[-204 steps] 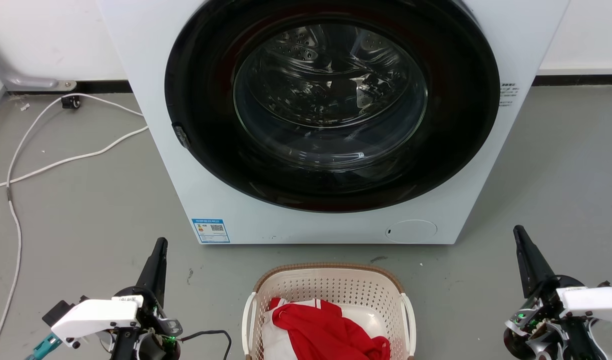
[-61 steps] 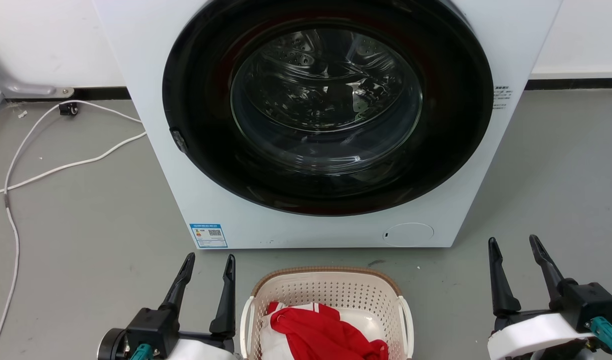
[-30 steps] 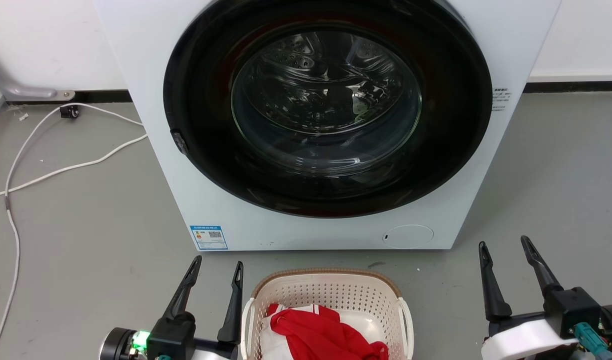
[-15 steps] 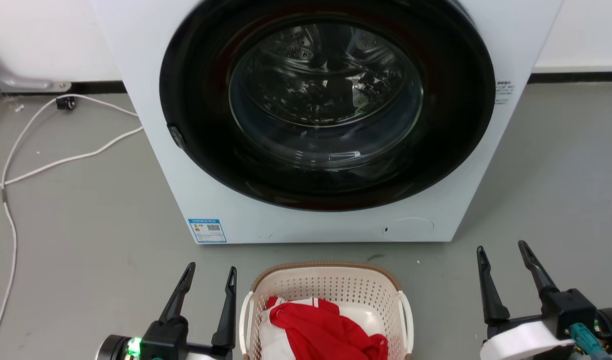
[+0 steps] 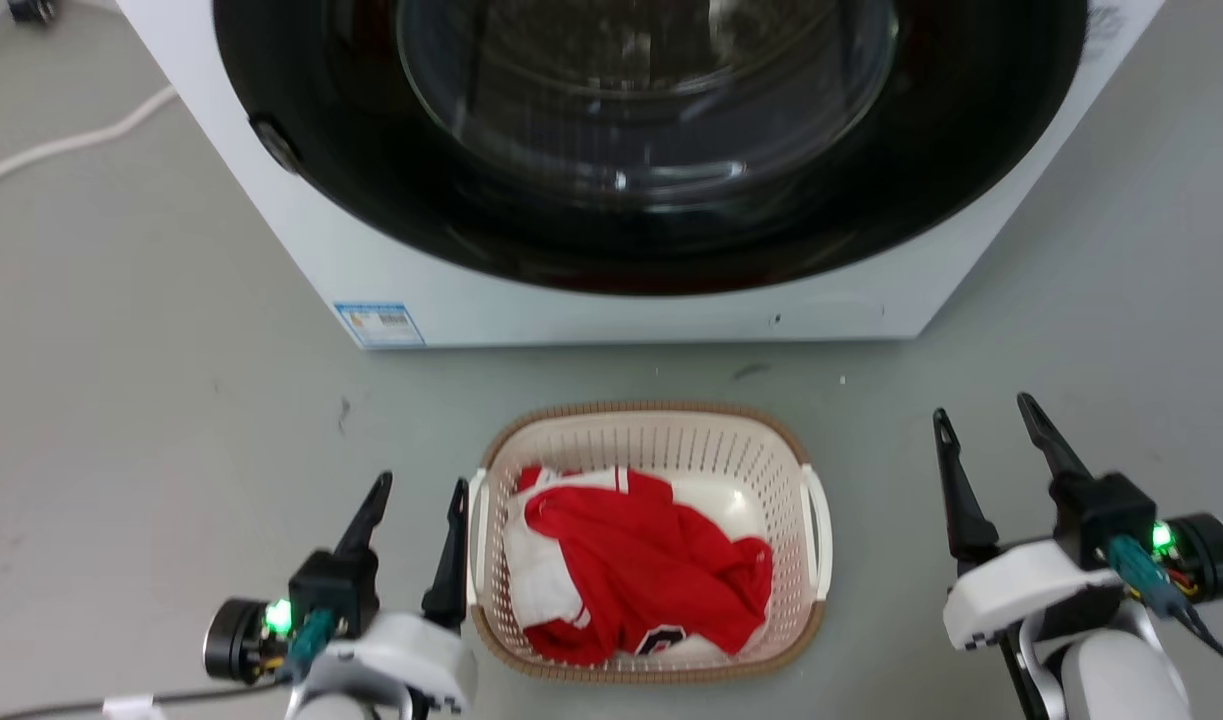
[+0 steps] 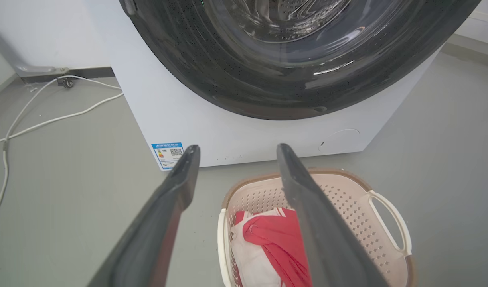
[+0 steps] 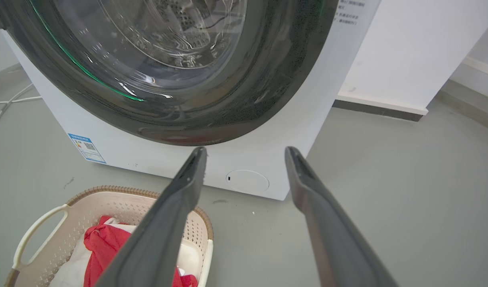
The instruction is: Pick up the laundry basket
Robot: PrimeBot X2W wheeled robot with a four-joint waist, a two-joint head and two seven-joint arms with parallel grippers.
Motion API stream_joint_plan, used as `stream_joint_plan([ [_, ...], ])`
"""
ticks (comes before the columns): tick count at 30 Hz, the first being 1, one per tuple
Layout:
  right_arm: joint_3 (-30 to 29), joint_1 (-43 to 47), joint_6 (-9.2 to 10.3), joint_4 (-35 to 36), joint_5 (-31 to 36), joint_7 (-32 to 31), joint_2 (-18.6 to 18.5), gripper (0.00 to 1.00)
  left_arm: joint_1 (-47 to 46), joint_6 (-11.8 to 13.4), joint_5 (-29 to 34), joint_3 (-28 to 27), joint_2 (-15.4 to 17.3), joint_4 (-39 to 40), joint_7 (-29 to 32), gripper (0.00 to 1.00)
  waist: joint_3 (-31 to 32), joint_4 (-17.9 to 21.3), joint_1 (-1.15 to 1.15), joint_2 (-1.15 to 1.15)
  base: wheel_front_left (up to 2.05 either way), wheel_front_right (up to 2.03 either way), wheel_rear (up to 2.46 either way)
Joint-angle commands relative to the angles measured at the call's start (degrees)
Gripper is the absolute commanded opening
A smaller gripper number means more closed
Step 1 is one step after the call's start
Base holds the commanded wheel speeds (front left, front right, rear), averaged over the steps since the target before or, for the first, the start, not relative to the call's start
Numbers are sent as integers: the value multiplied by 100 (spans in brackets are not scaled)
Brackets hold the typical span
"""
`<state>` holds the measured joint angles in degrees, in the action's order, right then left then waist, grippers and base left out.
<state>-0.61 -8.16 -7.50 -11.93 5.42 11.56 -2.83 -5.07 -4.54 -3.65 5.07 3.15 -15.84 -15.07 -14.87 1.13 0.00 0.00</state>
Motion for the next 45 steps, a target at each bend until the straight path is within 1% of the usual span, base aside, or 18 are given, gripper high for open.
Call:
stream_joint_plan([
  [1, 10, -100, 2, -20, 17, -21, -9, 100, -155, -12, -4, -12, 24, -15, -16, 100, -468, -7, 0, 0, 0, 0, 0],
  [7, -16, -669, 2, -443, -66, -590, -9, 100, -1208, -140, -44, -25, 156, -1112, -16, 100, -1248, -93, 0, 0, 0, 0, 0],
  [12, 15, -1197, 2, -1035, -215, -997, -8, 100, -2167, -262, -512, -19, 206, -2281, -11, 100, -1779, -166, 0, 0, 0, 0, 0],
  [16, 120, -1673, 2, -1544, -468, -1255, -10, 100, -2869, -286, -742, 255, 350, -3135, 61, 100, -2151, -157, 0, 0, 0, 0, 0],
  [19, 216, -2078, 2, -1980, -528, -1466, -8, 100, -3286, -291, -1024, 639, 414, -3653, 335, 100, -2365, -150, 0, 0, 0, 0, 0],
  [21, 300, -2338, 2, -2290, -709, -1624, -9, 100, -3515, -285, -1262, 917, 488, -3897, 531, 100, -2498, -144, 0, 0, 0, 0, 0],
  [26, 448, -2971, 2, -2961, -843, -1938, -14, 100, -3901, -286, -1894, 1652, 657, -4164, 932, 100, -2859, -156, 0, 0, 0, 0, 0],
  [32, 599, -3571, 2, -3728, -815, -2201, -8, 100, -4243, -287, -2612, 2517, 915, -4107, 1300, 100, -3200, -231, 0, 0, 0, 0, 0],
  [40, 450, -4153, 2, -4654, -768, -2312, -9, 100, -4634, -287, -3472, 3489, 1206, -3965, 1838, 100, -3485, -315, 0, 0, 0, 0, 0],
  [45, 402, -4418, 2, -5096, -810, -2230, -9, 100, -4812, -288, -3906, 4012, 1328, -3888, 2070, 100, -3592, -340, 0, 0, 0, 0, 0],
])
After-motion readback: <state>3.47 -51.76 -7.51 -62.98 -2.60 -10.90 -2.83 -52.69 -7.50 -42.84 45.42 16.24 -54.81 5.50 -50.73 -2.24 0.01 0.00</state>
